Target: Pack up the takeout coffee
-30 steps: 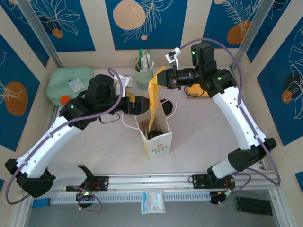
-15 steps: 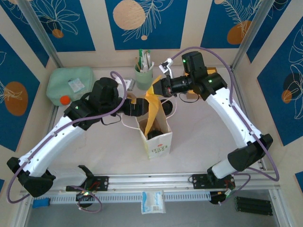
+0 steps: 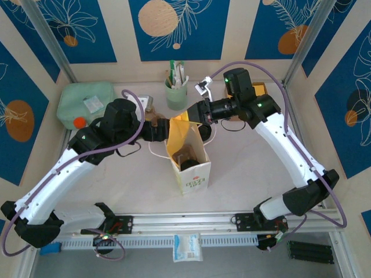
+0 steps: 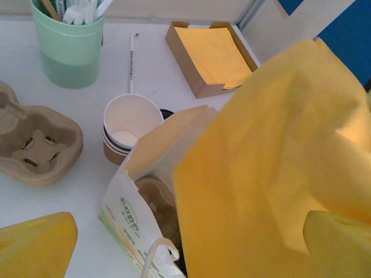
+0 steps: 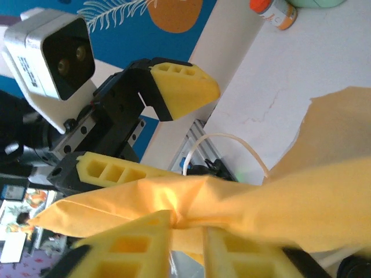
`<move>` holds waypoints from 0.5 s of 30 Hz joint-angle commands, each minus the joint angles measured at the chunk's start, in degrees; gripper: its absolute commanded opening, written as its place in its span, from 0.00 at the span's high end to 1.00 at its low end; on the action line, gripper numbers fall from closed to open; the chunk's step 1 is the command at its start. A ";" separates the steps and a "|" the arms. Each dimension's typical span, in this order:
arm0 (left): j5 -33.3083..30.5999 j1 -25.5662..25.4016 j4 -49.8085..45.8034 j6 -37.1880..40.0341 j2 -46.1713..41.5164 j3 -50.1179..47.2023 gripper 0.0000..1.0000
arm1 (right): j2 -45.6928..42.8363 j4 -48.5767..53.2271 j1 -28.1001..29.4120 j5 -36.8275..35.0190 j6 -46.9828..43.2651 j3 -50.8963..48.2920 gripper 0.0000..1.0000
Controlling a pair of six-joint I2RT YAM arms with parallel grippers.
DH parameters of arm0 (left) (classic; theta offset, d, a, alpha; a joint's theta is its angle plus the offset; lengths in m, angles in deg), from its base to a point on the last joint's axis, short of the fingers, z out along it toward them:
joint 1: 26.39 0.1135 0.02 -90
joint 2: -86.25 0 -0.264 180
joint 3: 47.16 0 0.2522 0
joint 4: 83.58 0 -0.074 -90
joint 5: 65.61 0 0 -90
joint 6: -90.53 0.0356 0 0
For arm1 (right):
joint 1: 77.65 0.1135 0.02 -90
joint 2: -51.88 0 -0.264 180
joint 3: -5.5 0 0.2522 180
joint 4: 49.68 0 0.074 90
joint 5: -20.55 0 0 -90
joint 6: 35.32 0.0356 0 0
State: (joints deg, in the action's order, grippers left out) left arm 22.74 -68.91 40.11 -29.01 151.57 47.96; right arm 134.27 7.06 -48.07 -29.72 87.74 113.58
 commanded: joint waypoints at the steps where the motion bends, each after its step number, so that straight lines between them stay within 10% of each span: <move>1: -1.29 -0.33 -0.29 0.59 -0.35 -0.07 0.00 | -1.20 1.49 -0.49 -0.42 -1.24 0.60 0.62; 15: 0.44 -0.32 0.62 2.07 2.00 1.41 0.01 | -1.38 2.78 -2.22 -0.57 -1.49 3.35 0.38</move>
State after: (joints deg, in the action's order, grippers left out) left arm 22.81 -68.91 40.18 -28.14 153.41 47.96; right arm 134.16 8.15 -49.93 -30.66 87.02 114.41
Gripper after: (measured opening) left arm 0.994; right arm 0.604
